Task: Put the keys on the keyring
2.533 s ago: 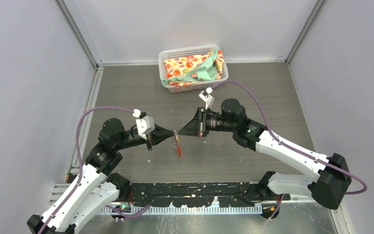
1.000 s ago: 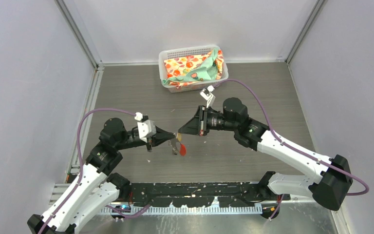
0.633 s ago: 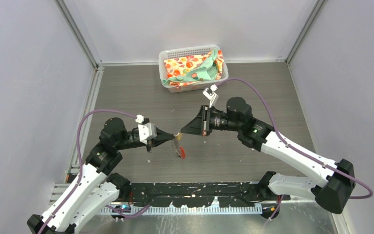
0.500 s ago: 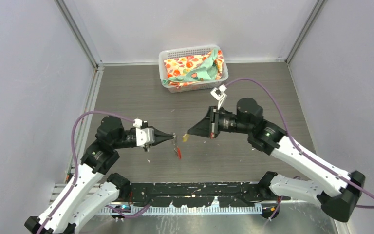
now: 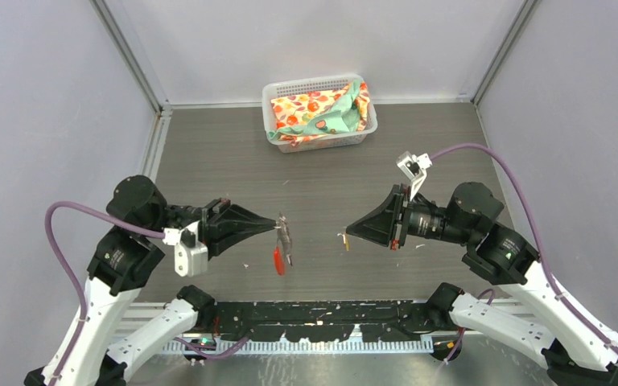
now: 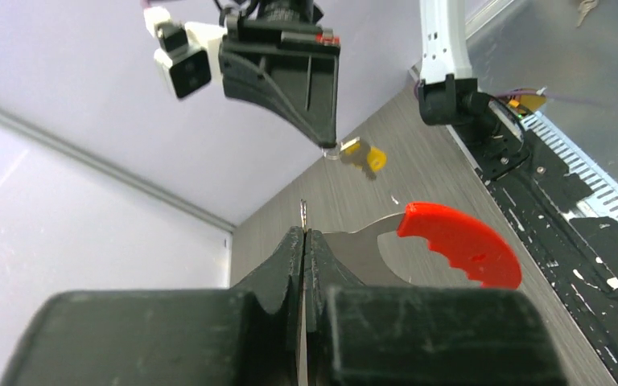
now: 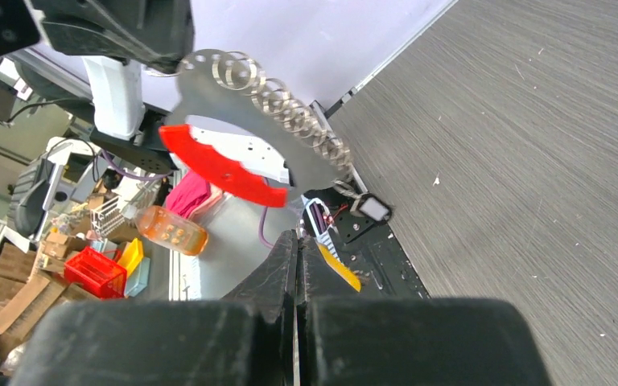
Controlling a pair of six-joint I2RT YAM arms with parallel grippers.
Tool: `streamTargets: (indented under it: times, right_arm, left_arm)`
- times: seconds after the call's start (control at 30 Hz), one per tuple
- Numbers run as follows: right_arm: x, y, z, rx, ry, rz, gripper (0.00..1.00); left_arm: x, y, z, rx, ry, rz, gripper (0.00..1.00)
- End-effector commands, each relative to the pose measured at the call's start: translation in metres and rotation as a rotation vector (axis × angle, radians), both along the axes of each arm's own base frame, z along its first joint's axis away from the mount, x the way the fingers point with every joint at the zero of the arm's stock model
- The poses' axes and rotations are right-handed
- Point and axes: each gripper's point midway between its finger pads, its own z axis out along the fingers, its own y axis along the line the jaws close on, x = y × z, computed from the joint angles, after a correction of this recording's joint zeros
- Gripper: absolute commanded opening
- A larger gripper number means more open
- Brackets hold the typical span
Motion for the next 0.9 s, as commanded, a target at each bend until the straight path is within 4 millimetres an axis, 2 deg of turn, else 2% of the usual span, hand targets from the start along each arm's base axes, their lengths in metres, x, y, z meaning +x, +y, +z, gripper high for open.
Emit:
streamTargets:
  times: [0.0, 0.27, 0.53, 0.63, 0.8, 0.87]
  right_arm:
    - [0.002, 0.002, 0.001, -0.004, -0.021, 0.006, 0.01]
    - [-0.001, 0.010, 0.014, 0.060, -0.020, 0.050, 0.01]
    - [-0.002, 0.019, 0.023, 0.125, 0.002, 0.090, 0.01]
    - [0.001, 0.025, 0.025, 0.131, 0.003, 0.100, 0.01]
    - [0.014, 0.034, 0.030, 0.122, 0.009, 0.081, 0.01]
    - [0.021, 0.037, 0.030, 0.108, 0.019, 0.058, 0.01]
  left_arm:
    - [-0.023, 0.002, 0.025, -0.036, -0.056, -0.112, 0.00]
    - [-0.040, 0.007, 0.038, -0.053, -0.066, -0.163, 0.00]
    - [-0.042, 0.007, 0.035, -0.058, -0.074, -0.179, 0.00]
    - [-0.029, 0.004, 0.027, -0.046, -0.014, -0.123, 0.00]
    - [0.024, -0.006, 0.008, -0.025, 0.327, 0.123, 0.00]
    - [0.037, -0.008, -0.001, -0.017, 0.414, 0.177, 0.00]
